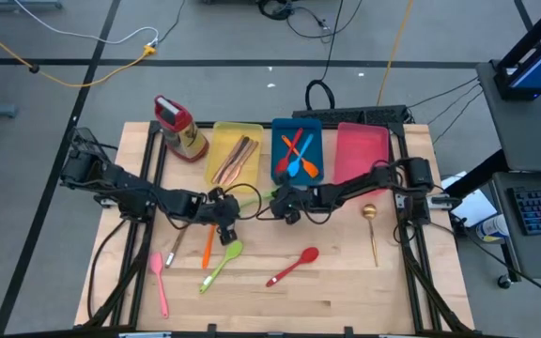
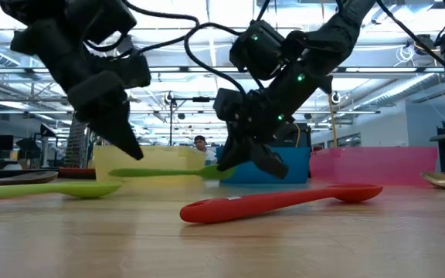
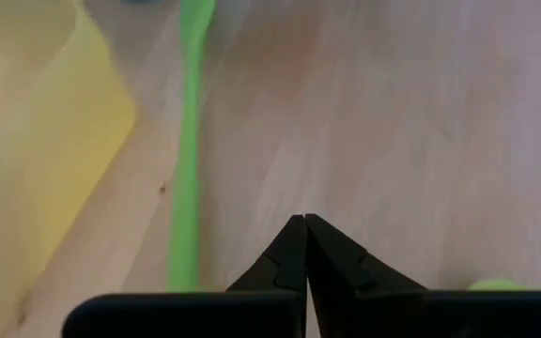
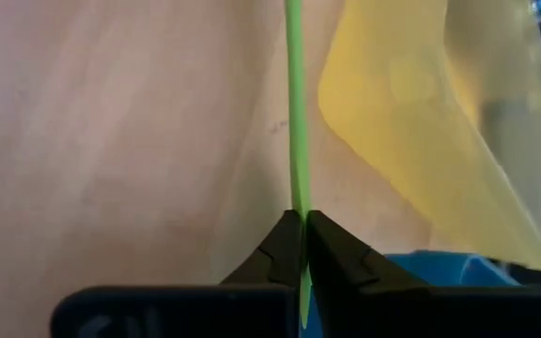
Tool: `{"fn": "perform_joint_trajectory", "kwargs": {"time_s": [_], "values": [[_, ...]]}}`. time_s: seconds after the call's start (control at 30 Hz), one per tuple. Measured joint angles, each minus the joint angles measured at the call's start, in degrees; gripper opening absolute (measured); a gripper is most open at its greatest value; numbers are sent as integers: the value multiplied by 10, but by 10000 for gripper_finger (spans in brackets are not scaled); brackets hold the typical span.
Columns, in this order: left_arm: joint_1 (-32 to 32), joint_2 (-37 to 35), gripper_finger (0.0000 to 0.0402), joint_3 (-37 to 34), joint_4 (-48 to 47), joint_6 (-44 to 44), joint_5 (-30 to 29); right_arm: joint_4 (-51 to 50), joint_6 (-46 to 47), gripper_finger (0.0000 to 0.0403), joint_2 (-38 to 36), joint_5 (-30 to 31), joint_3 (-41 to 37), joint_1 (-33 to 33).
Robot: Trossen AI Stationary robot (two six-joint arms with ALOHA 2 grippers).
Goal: Pick & Place Kitchen Items
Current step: Put the green spatula into the blue bin
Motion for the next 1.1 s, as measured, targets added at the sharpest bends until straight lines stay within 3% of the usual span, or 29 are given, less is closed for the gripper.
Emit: {"fn": "perform_joint_trajectory", "kwargs": {"time_s": [0.33,0.5,0.73,0.9,1.1], "values": [[-15,0,3,-1,90,22,-25,-56,102,6,-3,6,0,36],[-15,0,16,-1,89,11,-26,-86,146,6,-28,60,-1,55],[-15,0,3,-1,112,14,-28,-246,295,6,-110,89,-1,60],[-15,-1,17,0,116,14,-28,-367,394,6,-175,89,-2,60],[-15,-1,4,0,118,16,-43,-397,447,6,-248,99,-10,49]]}}
